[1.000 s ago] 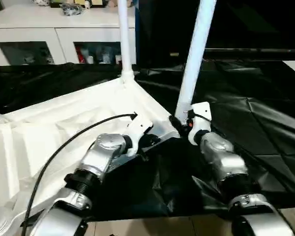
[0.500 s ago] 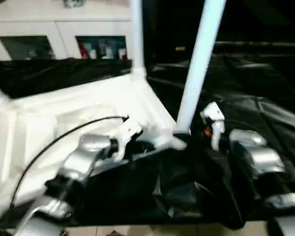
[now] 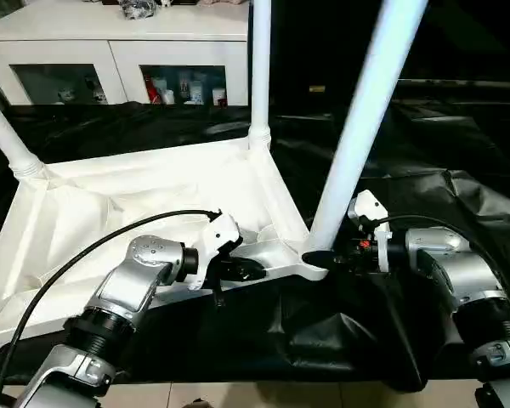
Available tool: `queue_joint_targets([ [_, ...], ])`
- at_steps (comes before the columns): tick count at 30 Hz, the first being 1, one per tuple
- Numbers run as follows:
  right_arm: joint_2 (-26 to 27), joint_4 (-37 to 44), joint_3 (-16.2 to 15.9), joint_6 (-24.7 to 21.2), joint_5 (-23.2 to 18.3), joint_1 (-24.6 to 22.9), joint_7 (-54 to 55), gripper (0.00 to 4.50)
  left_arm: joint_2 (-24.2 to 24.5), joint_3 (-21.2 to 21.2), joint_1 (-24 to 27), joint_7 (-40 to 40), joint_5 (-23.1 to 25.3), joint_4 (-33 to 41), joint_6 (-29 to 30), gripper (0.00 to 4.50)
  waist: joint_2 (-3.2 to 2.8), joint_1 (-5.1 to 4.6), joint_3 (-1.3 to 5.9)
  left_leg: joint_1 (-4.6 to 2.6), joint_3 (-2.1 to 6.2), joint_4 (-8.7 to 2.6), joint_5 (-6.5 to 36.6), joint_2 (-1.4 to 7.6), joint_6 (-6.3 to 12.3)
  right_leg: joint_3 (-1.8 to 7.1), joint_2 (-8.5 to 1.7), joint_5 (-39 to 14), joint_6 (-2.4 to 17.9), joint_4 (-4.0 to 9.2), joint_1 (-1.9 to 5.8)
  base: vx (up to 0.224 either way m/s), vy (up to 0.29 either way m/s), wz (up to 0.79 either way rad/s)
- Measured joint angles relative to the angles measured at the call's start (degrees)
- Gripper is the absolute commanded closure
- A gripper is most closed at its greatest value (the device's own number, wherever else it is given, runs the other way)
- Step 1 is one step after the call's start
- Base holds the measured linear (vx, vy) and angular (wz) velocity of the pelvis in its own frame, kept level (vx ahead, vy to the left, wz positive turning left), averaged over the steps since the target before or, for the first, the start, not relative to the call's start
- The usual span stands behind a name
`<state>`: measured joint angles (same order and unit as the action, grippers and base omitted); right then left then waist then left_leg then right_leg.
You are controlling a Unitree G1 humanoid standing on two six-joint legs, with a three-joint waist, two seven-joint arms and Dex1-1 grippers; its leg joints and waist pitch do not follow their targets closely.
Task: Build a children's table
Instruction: Rotate leg to tighten
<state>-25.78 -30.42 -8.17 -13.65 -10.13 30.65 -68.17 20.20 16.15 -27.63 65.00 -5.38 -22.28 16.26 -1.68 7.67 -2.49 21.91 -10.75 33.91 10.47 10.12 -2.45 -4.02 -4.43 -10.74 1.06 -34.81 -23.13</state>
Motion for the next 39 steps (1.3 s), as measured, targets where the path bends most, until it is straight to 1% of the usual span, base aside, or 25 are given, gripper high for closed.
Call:
queue_joint_targets([
  [2, -0.24, 0.29, -0.07, 0.23, 0.00, 0.06, -0.49, 1.98, -0.08, 0.00, 0.00, -0.05, 0.02, 0.00, 0.03, 4.50, 0.00, 0.29, 0.00, -0.01, 0.00, 0.00, 0.00, 0.01, 0.00, -0.01, 0.00, 0.00, 0.00, -0.01, 0.00, 0.000, 0.000, 0.00],
  [4, -0.29, 0.41, -0.14, 0.40, 0.20, 0.07, -0.49, 2.22, -0.13, 0.01, 0.01, -0.19, 0.04, 0.00, 0.06, 4.50, 0.00, 0.38, 0.00, -0.02, 0.00, 0.03, 0.00, 0.01, 0.00, 0.00, 0.00, 0.00, 0.00, -0.04, 0.00, 0.000, 0.000, 0.00],
  [7, 0.46, 0.38, 0.13, 0.80, 0.30, -0.02, 0.23, 2.25, -0.25, -0.07, 0.00, -0.75, 0.09, -0.09, 0.13, 4.50, 0.02, 0.39, 0.01, -0.04, 0.00, 0.04, 0.00, 0.01, 0.00, 0.01, 0.00, 0.00, 0.00, -0.08, 0.00, 0.000, 0.000, 0.00],
  [11, 2.71, -0.13, 2.04, 1.37, 0.24, -1.03, 4.26, 2.33, -1.79, -0.41, -0.46, -3.50, 0.56, -1.45, 0.12, 4.50, 0.04, 0.33, 0.03, -0.25, 0.00, 0.06, -0.02, 0.01, -0.03, 0.03, 0.00, 0.06, 0.05, -0.15, 0.11, 0.000, 0.000, 0.00],
  [12, 3.71, -0.69, 2.76, 1.50, 0.32, -1.26, 6.67, 2.33, -2.60, -0.57, -1.22, -4.88, 0.82, -2.60, 0.12, 4.50, 0.08, 0.32, 0.02, -0.38, 0.00, 0.06, -0.02, 0.01, -0.04, 0.03, 0.00, 0.09, 0.05, -0.16, 0.22, 0.000, 0.000, 0.00],
  [14, 6.86, -2.63, 5.24, 2.06, 0.65, -1.21, 13.81, 2.37, -4.68, -0.80, -3.00, -8.96, 2.06, -5.47, 0.14, 4.50, 0.11, 0.16, 0.01, -0.67, 0.00, 0.02, -0.05, -0.01, -0.10, 0.05, 0.00, -0.01, -0.16, -0.14, 0.45, 0.000, 0.000, 0.00],
  [15, 7.66, -3.08, 5.78, 2.35, 0.76, -1.18, 16.11, 2.37, -5.31, -0.83, -3.53, -10.18, 2.39, -6.21, 0.21, 4.50, 0.10, 0.10, 0.01, -0.75, 0.00, 0.02, -0.06, -0.02, -0.11, 0.05, 0.00, -0.03, -0.21, -0.14, 0.50, 0.000, 0.000, 0.00],
  [17, 10.06, -4.42, 6.89, 2.84, 1.20, -0.72, 23.19, 2.39, -7.29, -1.16, -4.70, -14.05, 3.01, -8.43, 0.55, 4.50, 0.10, -0.56, 0.01, -0.93, 0.04, -0.05, -0.06, -0.05, -0.12, 0.04, -0.03, -0.07, -0.27, -0.05, 0.64, 0.000, 0.000, 0.00],
  [19, 13.60, -5.40, 8.57, 3.07, 2.05, -0.19, 31.74, 2.41, -9.49, -1.75, -6.49, -18.09, 3.56, -11.10, 1.15, 4.50, 0.09, -1.22, 0.00, -1.02, 0.14, -0.08, -0.06, -0.10, -0.11, 0.01, -0.03, -0.08, -0.28, 0.06, 0.79, 0.000, 0.000, 0.00],
  [21, 16.00, -5.95, 9.84, 2.97, 2.85, 0.27, 37.72, 2.41, -10.87, -2.06, -7.25, -20.88, 4.02, -12.56, 1.25, 4.50, 0.06, -1.52, 0.00, -1.07, 0.26, -0.17, -0.06, -0.13, -0.11, -0.08, -0.03, -0.08, -0.29, 0.35, 0.94, 0.000, 0.000, 0.00],
  [23, 19.05, -6.93, 11.18, 2.82, 3.56, 1.17, 44.33, 2.41, -12.62, -2.36, -8.33, -23.20, 4.41, -14.41, 1.21, 4.50, 0.03, -1.99, -0.01, -1.12, 0.50, -0.41, -0.05, -0.15, -0.11, -0.40, -0.02, -0.10, -0.31, 1.03, 1.20, 0.000, 0.000, 0.00],
  [25, 20.19, -7.63, 11.33, 2.91, 4.05, 1.76, 47.19, 2.41, -13.06, -2.42, -8.61, -24.24, 4.60, -15.14, 0.96, 4.50, -0.09, -2.45, 0.00, -1.11, 0.68, -0.58, -0.05, -0.15, -0.11, -0.71, -0.02, -0.10, -0.31, 1.76, 1.37, 0.000, 0.000, 0.00],
  [28, 20.65, -8.94, 11.30, 4.36, 4.53, 2.37, 47.63, 2.41, -12.95, -2.44, -8.61, -24.36, 4.83, -15.21, 0.49, 4.50, -0.10, -2.71, 0.00, -0.97, 0.69, -0.69, -0.05, -0.17, -0.11, -0.95, -0.14, -0.09, -0.31, 2.26, 1.52, 0.000, 0.000, 0.00],
  [29, 20.66, -9.06, 11.30, 4.74, 4.69, 2.37, 47.61, 2.07, -12.94, -2.44, -8.61, -24.35, 4.85, -15.21, 0.35, 4.50, -0.11, -2.72, -0.01, -0.94, 0.69, -0.69, -0.05, -0.20, -0.11, -0.96, -0.19, -0.09, -0.30, 2.31, 1.49, 0.000, 0.000, 0.00],
  [30, 20.65, -9.18, 11.30, 5.16, 4.88, 2.37, 47.41, 2.07, -12.90, -2.43, -8.61, -24.24, 4.88, -15.21, 0.20, 4.50, -0.12, -2.72, -0.02, -0.92, 0.68, -0.69, -0.05, -0.24, -0.11, -0.97, -0.23, -0.09, -0.30, 2.33, 1.46, 0.000, 0.000, 0.00],
  [32, 20.29, -9.18, 11.30, 5.56, 4.84, 2.37, 45.18, 1.72, -12.25, -2.41, -8.60, -23.19, 4.83, -15.15, -0.29, 4.50, -0.14, -2.72, -0.03, -0.88, 0.64, -0.73, -0.05, -0.27, -0.10, -1.00, -0.31, -0.08, -0.28, 2.33, 1.33, 0.000, 0.000, 0.00],
  [34, 18.94, -8.79, 11.18, 5.12, 3.67, 2.36, 40.16, 1.65, -11.41, -2.41, -8.45, -21.67, 4.47, -14.79, -0.39, 4.50, -0.14, -2.66, -0.03, -0.89, 0.63, -0.81, -0.05, -0.27, -0.10, -1.05, -0.33, -0.04, -0.24, 2.29, 1.31, 0.000, 0.000, 0.00],
  [37, 15.74, -7.79, 9.62, 4.14, 3.04, 2.28, 32.87, 1.28, -10.03, -2.40, -7.61, -18.97, 3.91, -13.54, -0.98, 4.50, -0.12, -2.65, -0.04, -0.92, 0.40, -0.79, -0.06, -0.26, -0.09, -1.06, -0.49, 0.98, -0.06, 2.08, 1.21, 0.000, 0.000, 0.00],
  [39, 14.23, -7.11, 8.68, 4.10, 2.98, 2.13, 29.24, 1.28, -9.30, -2.40, -6.99, -17.51, 3.76, -12.48, -1.29, 4.50, -0.12, -2.59, -0.04, -0.99, 0.35, -0.77, -0.06, -0.26, -0.10, -1.18, -0.63, 1.08, -0.07, 1.69, 1.13, 0.000, 0.000, 0.00],
])
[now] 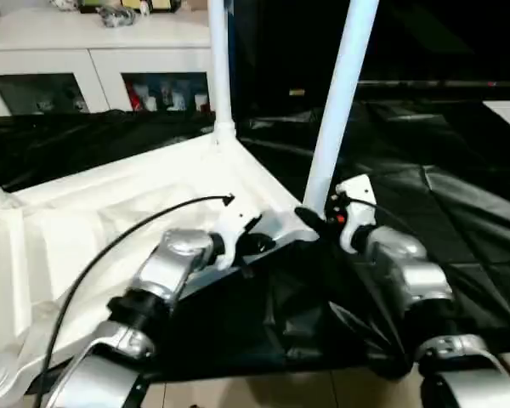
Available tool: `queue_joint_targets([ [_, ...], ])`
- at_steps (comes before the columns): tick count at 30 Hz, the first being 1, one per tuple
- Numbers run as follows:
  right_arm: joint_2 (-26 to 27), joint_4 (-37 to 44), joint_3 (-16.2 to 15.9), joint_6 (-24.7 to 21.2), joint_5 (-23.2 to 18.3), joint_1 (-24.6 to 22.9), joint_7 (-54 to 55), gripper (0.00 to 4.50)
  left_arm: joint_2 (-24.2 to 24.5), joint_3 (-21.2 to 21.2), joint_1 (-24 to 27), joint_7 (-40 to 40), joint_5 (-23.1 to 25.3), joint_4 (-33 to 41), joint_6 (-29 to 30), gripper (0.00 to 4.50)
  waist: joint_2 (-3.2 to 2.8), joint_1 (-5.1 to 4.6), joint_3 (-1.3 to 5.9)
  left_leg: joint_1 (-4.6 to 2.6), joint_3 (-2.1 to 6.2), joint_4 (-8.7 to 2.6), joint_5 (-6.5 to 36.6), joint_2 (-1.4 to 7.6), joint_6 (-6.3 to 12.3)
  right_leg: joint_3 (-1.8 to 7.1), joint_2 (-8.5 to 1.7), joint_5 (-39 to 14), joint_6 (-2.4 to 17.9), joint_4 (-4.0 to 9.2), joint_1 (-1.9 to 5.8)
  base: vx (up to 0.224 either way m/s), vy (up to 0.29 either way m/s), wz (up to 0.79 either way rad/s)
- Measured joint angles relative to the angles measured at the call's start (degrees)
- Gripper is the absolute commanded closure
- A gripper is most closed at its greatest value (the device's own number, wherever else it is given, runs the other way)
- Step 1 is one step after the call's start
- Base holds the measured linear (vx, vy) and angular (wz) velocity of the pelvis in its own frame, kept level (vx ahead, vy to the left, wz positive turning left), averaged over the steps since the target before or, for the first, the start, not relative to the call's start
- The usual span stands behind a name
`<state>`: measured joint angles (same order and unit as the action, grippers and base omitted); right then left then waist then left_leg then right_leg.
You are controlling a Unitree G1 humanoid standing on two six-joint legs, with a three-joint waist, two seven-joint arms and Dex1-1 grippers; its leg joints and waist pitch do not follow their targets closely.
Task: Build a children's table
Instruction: Rotate leg to tighten
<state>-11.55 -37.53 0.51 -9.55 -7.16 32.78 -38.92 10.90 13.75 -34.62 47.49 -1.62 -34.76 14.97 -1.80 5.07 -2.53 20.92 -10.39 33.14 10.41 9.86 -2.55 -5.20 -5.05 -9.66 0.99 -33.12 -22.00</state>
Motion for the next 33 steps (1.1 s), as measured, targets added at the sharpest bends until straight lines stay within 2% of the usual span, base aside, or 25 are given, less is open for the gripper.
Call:
queue_joint_targets([
  [5, -7.15, 1.48, -2.32, -0.02, -1.18, -0.18, -14.62, 1.28, 3.56, 0.25, 2.23, 6.85, -1.98, 3.87, -0.26, 4.50, -0.05, 0.82, 0.03, 0.24, 0.01, -0.46, -0.06, 0.24, 0.02, -0.40, 0.12, -0.31, 0.03, -0.20, -0.38, 0.062, -0.034, 0.03],
  [9, -10.42, 2.73, -3.56, -0.55, -2.05, -0.31, -22.07, 1.28, 5.91, 0.34, 3.31, 11.25, -3.29, 6.35, -0.25, 4.50, -0.06, 1.46, 0.04, 1.02, 0.03, 0.08, -0.13, 0.28, 0.32, -0.39, 0.06, -0.96, 0.23, -1.15, -1.28, 0.015, -0.004, -0.01],
  [13, -13.04, 3.31, -5.49, -1.12, -1.98, -0.44, -27.48, 1.28, 7.56, 0.79, 4.04, 14.83, -3.60, 7.56, -0.13, 4.50, -0.05, 2.01, 0.03, 1.28, 0.06, 0.60, -0.03, 0.35, 0.48, -0.43, 0.03, -1.01, 0.32, -1.42, -1.42, 0.000, 0.000, 0.00],
  [18, -13.65, 2.84, -6.48, -0.99, -1.80, -0.46, -30.01, 1.28, 8.35, 1.24, 4.66, 16.32, -3.67, 8.14, 0.14, 4.50, -0.04, 2.12, 0.02, 1.10, -0.11, 0.87, 0.10, 0.33, 0.11, -0.38, -0.16, -0.93, 0.36, -1.64, -1.24, 0.000, 0.000, 0.00],
  [24, -13.68, 1.61, -6.67, -0.97, -1.80, -0.09, -30.56, 1.92, 8.39, 1.36, 4.73, 17.24, -3.67, 8.19, 0.38, 4.50, -0.04, 2.11, 0.02, 1.06, -0.20, 0.88, 0.08, 0.33, 0.09, -0.36, -0.22, -0.81, 0.35, -1.67, -1.18, 0.000, 0.000, 0.00],
  [33, -13.92, 1.27, -6.84, 0.15, -1.59, 0.41, -31.28, 2.27, 8.36, 1.38, 4.73, 17.35, -3.62, 8.27, 0.42, 4.50, -0.04, 2.13, 0.02, 1.09, -0.20, 1.00, 0.08, 0.33, 0.10, -0.36, -0.22, -0.82, 0.34, -1.69, -1.19, 0.000, 0.000, 0.00],
])
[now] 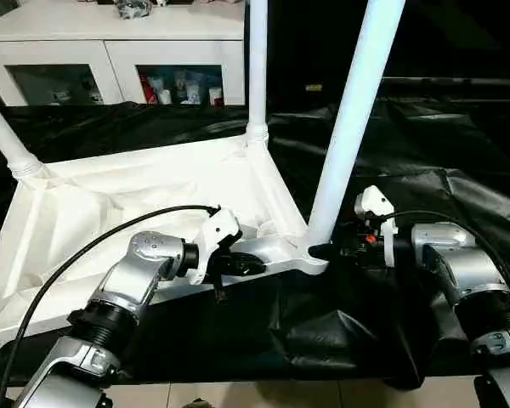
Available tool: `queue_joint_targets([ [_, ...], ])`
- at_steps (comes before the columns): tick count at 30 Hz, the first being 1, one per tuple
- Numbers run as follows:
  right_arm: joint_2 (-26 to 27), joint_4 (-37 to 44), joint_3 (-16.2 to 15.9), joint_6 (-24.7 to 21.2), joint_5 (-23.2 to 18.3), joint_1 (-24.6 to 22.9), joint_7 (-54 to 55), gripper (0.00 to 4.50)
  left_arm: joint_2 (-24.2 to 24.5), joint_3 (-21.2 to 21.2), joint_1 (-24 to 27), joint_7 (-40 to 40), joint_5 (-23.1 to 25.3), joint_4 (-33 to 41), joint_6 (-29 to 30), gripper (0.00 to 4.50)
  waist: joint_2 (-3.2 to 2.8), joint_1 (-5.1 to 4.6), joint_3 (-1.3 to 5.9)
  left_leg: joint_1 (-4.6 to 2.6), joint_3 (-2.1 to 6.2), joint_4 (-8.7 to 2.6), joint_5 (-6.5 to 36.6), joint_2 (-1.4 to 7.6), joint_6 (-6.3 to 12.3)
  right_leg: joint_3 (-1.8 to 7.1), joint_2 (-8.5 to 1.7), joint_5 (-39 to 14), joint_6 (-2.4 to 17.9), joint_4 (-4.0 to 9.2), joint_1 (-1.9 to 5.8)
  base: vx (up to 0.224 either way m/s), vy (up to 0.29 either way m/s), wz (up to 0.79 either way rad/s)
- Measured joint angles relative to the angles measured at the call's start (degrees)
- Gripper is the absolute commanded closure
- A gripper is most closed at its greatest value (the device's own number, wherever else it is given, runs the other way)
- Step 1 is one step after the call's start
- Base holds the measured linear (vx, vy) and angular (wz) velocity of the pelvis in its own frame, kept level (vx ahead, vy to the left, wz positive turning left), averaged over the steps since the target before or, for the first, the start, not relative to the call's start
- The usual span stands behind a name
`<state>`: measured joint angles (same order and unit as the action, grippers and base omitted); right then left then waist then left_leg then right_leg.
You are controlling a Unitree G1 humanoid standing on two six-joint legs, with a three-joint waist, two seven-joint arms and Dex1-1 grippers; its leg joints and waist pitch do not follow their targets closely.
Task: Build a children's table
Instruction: Rotate leg to tighten
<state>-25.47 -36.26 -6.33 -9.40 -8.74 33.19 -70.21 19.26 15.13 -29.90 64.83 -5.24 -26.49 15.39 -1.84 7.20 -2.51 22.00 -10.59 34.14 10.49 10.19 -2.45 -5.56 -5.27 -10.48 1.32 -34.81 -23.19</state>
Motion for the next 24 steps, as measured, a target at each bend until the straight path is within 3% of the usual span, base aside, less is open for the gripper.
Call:
queue_joint_targets([
  [6, 2.59, -0.57, 1.55, 0.18, -0.03, -0.39, 5.35, 2.33, -1.08, -0.73, -0.12, -2.84, 0.40, -0.68, 0.05, 4.50, 0.00, -0.39, 0.00, -0.09, 0.02, 0.02, 0.00, 0.01, -0.01, 0.01, 0.00, 0.01, 0.01, -0.17, 0.00, 0.000, 0.000, 0.00],
  [10, 7.55, -2.14, 4.50, 0.12, 0.31, -0.82, 17.10, 2.36, -4.64, -1.37, -2.84, -9.66, 2.05, -4.88, 0.32, 4.50, 0.01, -0.82, 0.02, -0.31, 0.03, 0.02, -0.05, -0.01, -0.09, 0.03, 0.00, 0.04, -0.04, -0.13, 0.18, 0.000, 0.000, 0.00],
  [13, 11.60, -2.41, 6.64, -0.09, 0.88, -1.19, 28.17, 2.38, -8.05, -1.69, -4.80, -15.72, 3.23, -8.14, 0.98, 4.50, 0.00, -1.11, 0.03, -0.95, 0.04, -0.02, -0.05, -0.06, -0.12, 0.07, -0.02, -0.08, -0.27, -0.07, 0.76, 0.000, 0.000, 0.00],
  [17, 15.90, -2.55, 8.53, -1.19, 1.87, -1.14, 38.73, 2.38, -11.10, -1.90, -6.08, -21.32, 4.38, -10.71, 1.71, 4.50, -0.19, -2.02, 0.10, -1.69, 0.28, -0.60, -0.03, -0.18, -0.13, -0.20, -0.01, -0.22, -0.49, 0.82, 1.59, 0.000, 0.000, 0.00],
  [24, 19.55, -3.20, 10.04, -1.12, 2.64, -0.54, 46.32, 2.39, -12.45, -1.76, -7.17, -23.92, 6.25, -12.86, 0.39, 4.50, -0.24, -2.50, 0.08, -1.91, 0.45, -1.17, -0.03, -0.29, -0.11, -0.49, 0.00, -0.28, -0.59, 2.39, 2.23, 0.000, 0.000, 0.00],
])
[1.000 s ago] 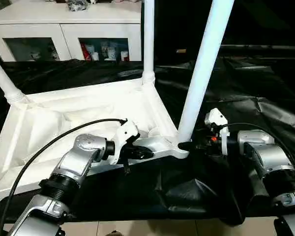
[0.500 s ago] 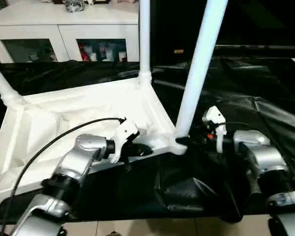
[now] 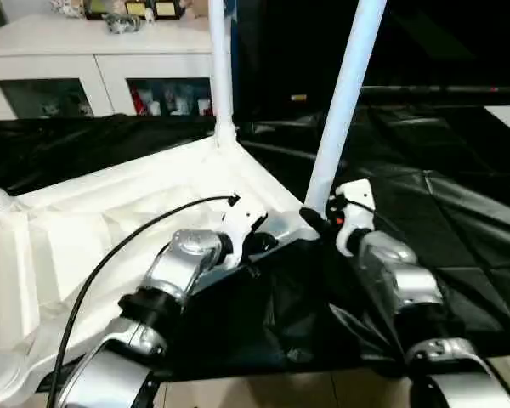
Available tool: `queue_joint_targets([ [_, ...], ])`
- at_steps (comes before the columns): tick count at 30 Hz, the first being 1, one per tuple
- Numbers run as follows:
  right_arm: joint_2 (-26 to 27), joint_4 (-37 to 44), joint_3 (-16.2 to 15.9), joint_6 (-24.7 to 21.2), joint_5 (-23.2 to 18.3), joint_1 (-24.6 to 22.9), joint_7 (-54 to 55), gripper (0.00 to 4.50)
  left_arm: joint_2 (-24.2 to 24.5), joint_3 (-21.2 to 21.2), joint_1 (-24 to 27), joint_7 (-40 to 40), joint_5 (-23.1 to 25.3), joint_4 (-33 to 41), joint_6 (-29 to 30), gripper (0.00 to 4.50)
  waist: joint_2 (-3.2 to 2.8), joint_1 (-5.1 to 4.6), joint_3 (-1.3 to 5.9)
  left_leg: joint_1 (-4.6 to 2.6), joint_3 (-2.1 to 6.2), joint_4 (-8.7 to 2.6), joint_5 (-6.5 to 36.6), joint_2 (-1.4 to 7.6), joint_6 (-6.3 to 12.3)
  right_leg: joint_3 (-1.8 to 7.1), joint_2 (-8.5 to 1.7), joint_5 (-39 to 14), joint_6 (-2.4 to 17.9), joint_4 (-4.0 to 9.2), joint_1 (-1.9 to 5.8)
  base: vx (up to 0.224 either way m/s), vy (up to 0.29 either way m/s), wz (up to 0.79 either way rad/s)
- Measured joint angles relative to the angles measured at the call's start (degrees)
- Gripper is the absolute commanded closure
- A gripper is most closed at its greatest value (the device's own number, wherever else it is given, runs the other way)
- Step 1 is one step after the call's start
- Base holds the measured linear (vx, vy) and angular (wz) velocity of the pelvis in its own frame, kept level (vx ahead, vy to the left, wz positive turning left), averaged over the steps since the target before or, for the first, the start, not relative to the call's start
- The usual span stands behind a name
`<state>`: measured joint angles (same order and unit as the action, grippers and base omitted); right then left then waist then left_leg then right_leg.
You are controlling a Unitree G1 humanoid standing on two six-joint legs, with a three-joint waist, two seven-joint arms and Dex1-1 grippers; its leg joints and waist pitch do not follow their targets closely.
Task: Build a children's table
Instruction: Rotate leg to tighten
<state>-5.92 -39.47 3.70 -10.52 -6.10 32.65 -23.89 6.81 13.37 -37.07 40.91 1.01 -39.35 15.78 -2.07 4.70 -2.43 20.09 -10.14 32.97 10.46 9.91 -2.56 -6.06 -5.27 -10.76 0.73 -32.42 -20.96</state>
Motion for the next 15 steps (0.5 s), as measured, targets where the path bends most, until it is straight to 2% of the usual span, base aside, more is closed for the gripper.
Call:
queue_joint_targets([
  [1, -0.01, 0.02, 0.03, 0.10, 0.00, 0.00, -0.14, 2.39, 0.05, 0.14, 0.00, 0.12, 0.04, 0.00, -0.20, 4.50, 0.02, -0.01, -0.01, 0.02, 0.00, -0.02, 0.00, -0.01, 0.00, 0.00, 0.00, 0.00, 0.00, 0.10, 0.00, 0.000, 0.000, 0.00],
  [2, -0.11, 0.04, 0.09, 0.29, -0.02, -0.01, -0.68, 2.04, 0.37, 0.41, 0.01, 0.63, 0.10, 0.00, -0.77, 4.50, 0.03, -0.01, -0.02, 0.06, 0.00, -0.03, 0.00, -0.02, 0.00, 0.02, 0.00, 0.00, 0.00, 0.19, -0.01, 0.000, 0.000, 0.00],
  [3, -0.55, 0.04, 0.09, 0.54, -0.25, -0.01, -1.91, 2.04, 0.67, 0.61, 0.01, 1.28, 0.07, 0.03, -0.99, 4.50, 0.03, -0.01, -0.03, 0.09, 0.00, -0.03, 0.00, -0.03, 0.01, 0.05, 0.00, 0.00, 0.00, 0.22, -0.06, 0.000, 0.000, 0.00],
  [4, -1.00, 0.04, 0.15, 0.59, -0.57, -0.02, -3.38, 1.67, 0.94, 0.71, 0.01, 1.98, 0.02, 0.16, -1.01, 4.50, 0.02, 0.02, -0.03, 0.10, -0.01, -0.03, 0.00, -0.06, 0.01, 0.11, 0.00, 0.01, 0.01, 0.22, -0.09, 0.000, 0.000, 0.00],
  [6, -2.68, 0.22, 0.08, 0.19, -1.49, -0.01, -7.92, 1.60, 1.59, 0.85, 0.04, 3.17, -0.14, 0.71, -0.97, 4.50, 0.05, 0.15, -0.04, 0.10, -0.07, -0.07, 0.00, -0.06, 0.01, 0.17, 0.00, 0.06, 0.06, 0.21, -0.12, 0.000, 0.000, 0.00],
  [9, -6.09, 0.81, -1.14, -0.38, -2.34, -0.01, -15.11, 1.25, 2.75, 1.02, 0.42, 5.70, -0.41, 1.94, -0.85, 4.50, 0.06, 0.36, -0.04, 0.14, -0.26, -0.10, -0.01, -0.07, 0.02, 0.33, -0.01, 1.04, 0.26, 0.18, -0.20, 0.000, 0.000, 0.00],
  [12, -10.73, 1.86, -3.20, -0.41, -2.45, -0.01, -23.65, 1.19, 4.74, 1.08, 1.19, 9.32, -1.51, 3.85, -0.61, 4.50, 0.07, 0.69, -0.03, 0.38, -0.30, -0.11, -0.01, -0.02, 0.01, 0.37, -0.01, 0.96, 0.16, -0.57, -0.72, 0.017, -0.012, 0.00],
  [15, -14.44, 3.40, -4.97, -0.49, -2.86, -0.02, -31.85, 1.19, 7.29, 1.43, 2.02, 13.80, -2.59, 6.45, 0.04, 4.50, 0.01, 1.46, 0.01, 1.05, -0.29, -0.13, -0.21, 0.21, 0.29, 0.25, 0.12, 0.63, 0.31, -1.07, -1.59, 0.000, 0.000, 0.00],
])
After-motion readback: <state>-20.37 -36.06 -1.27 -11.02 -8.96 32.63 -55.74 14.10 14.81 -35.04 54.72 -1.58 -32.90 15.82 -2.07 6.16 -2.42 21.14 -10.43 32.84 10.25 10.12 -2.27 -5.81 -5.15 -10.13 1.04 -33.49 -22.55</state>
